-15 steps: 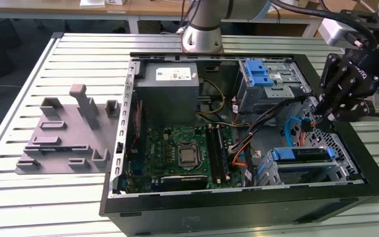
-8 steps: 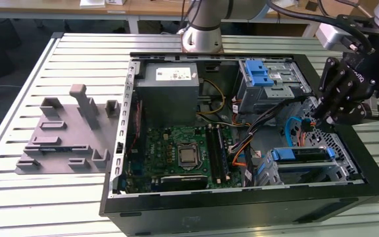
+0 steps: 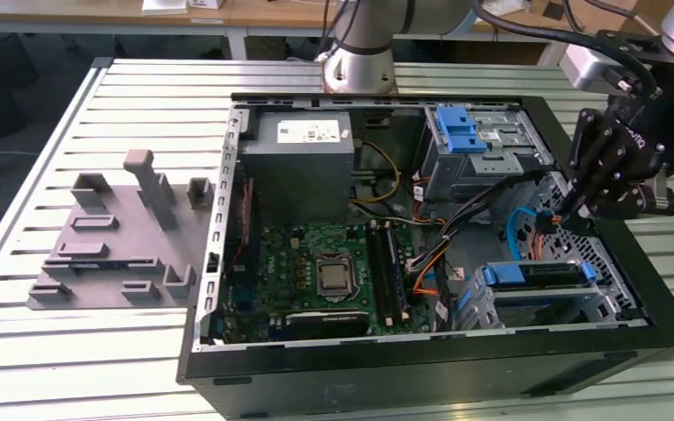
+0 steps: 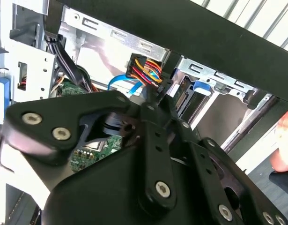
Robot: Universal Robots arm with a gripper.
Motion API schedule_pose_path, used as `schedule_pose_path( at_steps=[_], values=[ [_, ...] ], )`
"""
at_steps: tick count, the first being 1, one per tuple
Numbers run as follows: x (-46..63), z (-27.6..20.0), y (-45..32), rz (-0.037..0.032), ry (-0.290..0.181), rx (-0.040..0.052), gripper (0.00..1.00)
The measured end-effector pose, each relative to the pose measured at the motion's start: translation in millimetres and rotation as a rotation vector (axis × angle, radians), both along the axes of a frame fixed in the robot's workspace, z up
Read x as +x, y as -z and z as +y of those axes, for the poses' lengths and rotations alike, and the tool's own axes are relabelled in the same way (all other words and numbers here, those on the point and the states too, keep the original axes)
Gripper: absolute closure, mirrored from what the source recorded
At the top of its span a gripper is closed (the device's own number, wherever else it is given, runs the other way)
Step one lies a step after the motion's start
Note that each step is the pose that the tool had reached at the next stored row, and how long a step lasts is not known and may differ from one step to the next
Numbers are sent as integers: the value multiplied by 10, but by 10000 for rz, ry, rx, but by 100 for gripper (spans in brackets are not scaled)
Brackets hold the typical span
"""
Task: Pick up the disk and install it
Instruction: 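Insert the first disk wire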
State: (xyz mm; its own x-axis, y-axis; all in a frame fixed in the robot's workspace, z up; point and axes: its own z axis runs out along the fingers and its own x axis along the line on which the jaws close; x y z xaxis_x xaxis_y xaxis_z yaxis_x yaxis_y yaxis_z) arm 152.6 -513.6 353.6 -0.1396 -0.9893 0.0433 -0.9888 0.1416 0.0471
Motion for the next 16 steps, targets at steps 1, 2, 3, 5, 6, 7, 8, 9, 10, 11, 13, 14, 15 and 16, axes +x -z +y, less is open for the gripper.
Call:
schedule_pose_path(
  at_steps=[1,2,3,5,6,7,8,9,10,11,13,14,15,16],
  values=[
    [0,0,0,0,1,-2,76],
    [0,0,-1,1,1,-2,82],
    [0,0,-1,1,-9,-2,84],
    [-19,0,-1,-5,-79,-1,84],
    [-33,-3,-1,-14,-106,-1,84],
    [-50,-7,0,-25,-121,0,84],
    [-65,-13,-1,-41,-131,-1,84],
    [-78,-20,-1,-52,-147,0,84],
    [-89,-27,-1,-61,-166,2,84],
    [-95,-35,1,-64,-191,7,84],
    [-95,-41,8,-66,-280,15,84],
    [-95,-46,10,-66,-316,18,84],
    [-95,-49,10,-66,-334,18,84],
    [-95,-51,11,-66,-345,19,84]
  ],
)
